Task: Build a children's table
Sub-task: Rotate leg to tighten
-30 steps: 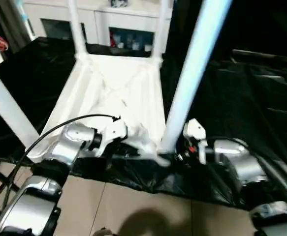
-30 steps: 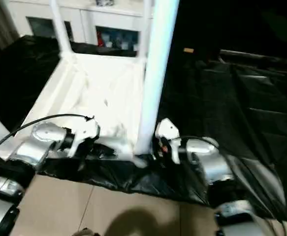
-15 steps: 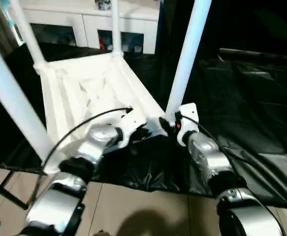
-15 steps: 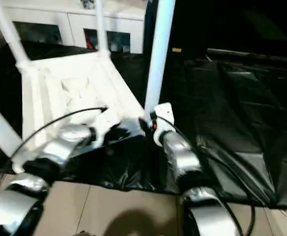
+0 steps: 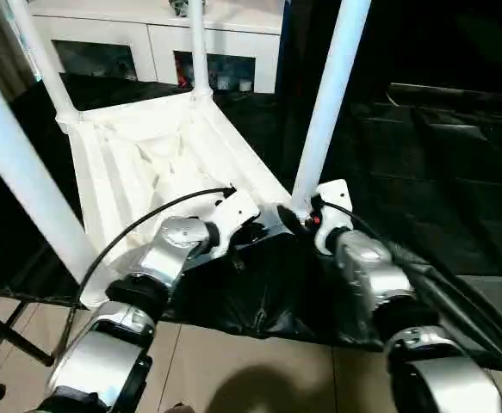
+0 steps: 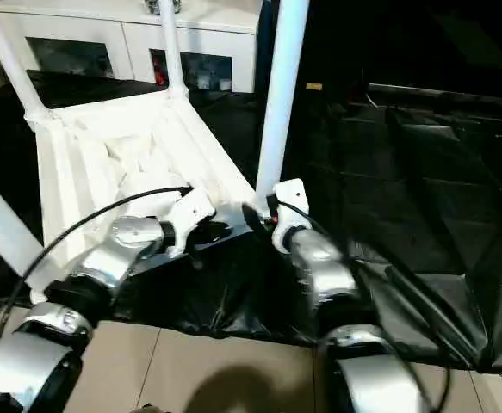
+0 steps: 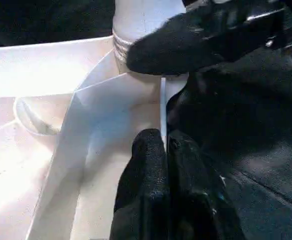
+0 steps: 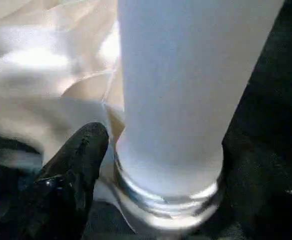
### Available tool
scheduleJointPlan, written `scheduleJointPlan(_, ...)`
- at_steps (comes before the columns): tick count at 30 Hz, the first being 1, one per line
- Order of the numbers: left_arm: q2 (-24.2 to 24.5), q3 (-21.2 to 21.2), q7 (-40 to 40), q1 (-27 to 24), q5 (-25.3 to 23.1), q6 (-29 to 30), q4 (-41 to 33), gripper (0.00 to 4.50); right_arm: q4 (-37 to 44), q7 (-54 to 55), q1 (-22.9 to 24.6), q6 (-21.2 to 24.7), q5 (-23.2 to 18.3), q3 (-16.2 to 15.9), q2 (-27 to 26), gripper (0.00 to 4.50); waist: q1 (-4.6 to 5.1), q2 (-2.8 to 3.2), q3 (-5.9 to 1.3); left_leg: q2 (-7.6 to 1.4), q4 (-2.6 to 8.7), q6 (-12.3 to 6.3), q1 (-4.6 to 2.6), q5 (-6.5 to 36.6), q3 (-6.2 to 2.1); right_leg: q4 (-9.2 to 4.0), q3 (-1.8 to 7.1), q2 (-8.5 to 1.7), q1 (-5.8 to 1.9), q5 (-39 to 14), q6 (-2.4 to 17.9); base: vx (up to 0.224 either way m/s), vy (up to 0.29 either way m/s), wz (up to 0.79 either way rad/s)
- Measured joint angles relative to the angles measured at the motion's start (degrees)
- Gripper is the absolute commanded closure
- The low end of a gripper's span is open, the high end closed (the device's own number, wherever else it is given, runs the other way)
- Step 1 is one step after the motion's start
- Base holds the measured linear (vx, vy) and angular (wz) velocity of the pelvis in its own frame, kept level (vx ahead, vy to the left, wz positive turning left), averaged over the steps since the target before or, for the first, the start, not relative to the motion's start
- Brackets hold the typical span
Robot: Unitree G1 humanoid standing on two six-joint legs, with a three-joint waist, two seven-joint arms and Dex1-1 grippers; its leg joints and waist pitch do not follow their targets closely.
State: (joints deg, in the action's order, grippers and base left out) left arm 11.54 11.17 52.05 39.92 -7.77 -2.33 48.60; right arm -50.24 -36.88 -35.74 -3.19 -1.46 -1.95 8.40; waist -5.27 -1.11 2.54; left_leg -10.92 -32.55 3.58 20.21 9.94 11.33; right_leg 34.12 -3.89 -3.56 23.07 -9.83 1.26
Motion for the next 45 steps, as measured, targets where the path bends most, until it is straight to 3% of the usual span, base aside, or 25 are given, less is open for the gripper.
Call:
scheduleJointPlan(8, 5.2, 0.6, 14.6, -1.4, 2.8, -4.0, -1.2, 4.50, 5.3, -22.7, 1.9, -0.9, -1.2, -5.0, 6.6, 0.85, -1.39, -0.08, 0.06, -0.08, -0.13, -0.01, 0.22, 0.0, 0.02, -0.04, -0.02, 0.03, 0.08, 0.1, 0.2, 0.000, 0.000, 0.00)
scheduleJointPlan(16, 7.7, 1.0, 21.7, -1.5, 4.4, -4.9, -1.3, 4.50, 9.9, -33.9, 2.2, -0.9, -2.7, -7.7, 9.1, 0.99, -1.75, -0.34, 0.20, -0.09, -0.15, -0.02, 0.28, 0.0, 0.06, -0.04, -0.05, -0.01, 0.10, 0.1, 0.3, 0.000, 0.000, 0.00)
scheduleJointPlan(34, 8.4, 1.4, 24.3, -1.6, 4.6, -6.4, -1.1, 4.50, 12.4, -35.4, 3.5, -2.0, -2.4, -8.5, 10.3, 2.37, -2.82, -0.44, 0.24, -0.09, -0.15, -0.02, 0.26, 0.0, 0.06, -0.03, -0.05, -0.01, 0.10, 0.0, 0.3, 0.000, 0.000, 0.00)
scheduleJointPlan(45, 8.4, 1.4, 24.4, -1.7, 4.6, -6.5, -1.1, 4.50, 13.6, -34.9, 4.3, -1.8, -2.7, -8.4, 10.3, 2.46, -2.83, -0.43, 0.23, -0.09, -0.14, -0.02, 0.24, 0.0, 0.06, -0.02, -0.05, -0.01, 0.09, 0.0, 0.3, 0.000, 0.000, 0.00)
